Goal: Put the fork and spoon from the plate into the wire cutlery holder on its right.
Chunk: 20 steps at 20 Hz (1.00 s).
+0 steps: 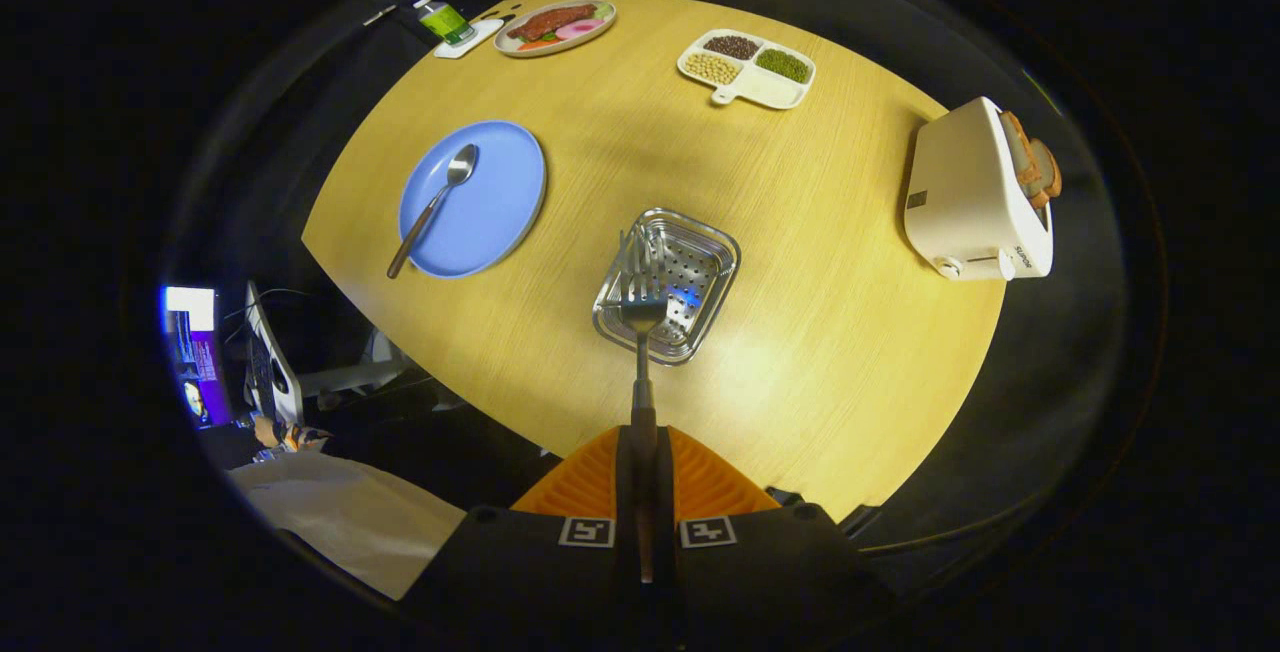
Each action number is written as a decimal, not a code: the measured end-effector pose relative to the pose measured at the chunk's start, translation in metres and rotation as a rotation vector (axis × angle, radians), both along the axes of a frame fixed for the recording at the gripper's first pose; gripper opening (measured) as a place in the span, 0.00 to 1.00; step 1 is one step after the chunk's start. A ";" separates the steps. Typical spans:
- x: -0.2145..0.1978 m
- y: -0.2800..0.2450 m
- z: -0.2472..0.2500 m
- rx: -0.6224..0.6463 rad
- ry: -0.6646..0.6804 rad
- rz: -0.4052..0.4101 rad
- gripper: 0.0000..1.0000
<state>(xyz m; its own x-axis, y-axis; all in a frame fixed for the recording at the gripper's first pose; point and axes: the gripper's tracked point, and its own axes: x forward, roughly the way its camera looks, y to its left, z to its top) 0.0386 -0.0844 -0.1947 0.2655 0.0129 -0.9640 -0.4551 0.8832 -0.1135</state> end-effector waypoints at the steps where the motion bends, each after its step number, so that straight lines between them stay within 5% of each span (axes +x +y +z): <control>1: 0.004 -0.001 -0.003 -0.007 0.019 0.002 0.09; 15: 0.037 0.000 -0.028 -0.014 0.189 -0.066 0.12; 17: 0.039 0.006 -0.025 0.017 0.193 -0.081 0.18; 20: 0.044 0.019 -0.013 0.096 0.157 -0.099 0.54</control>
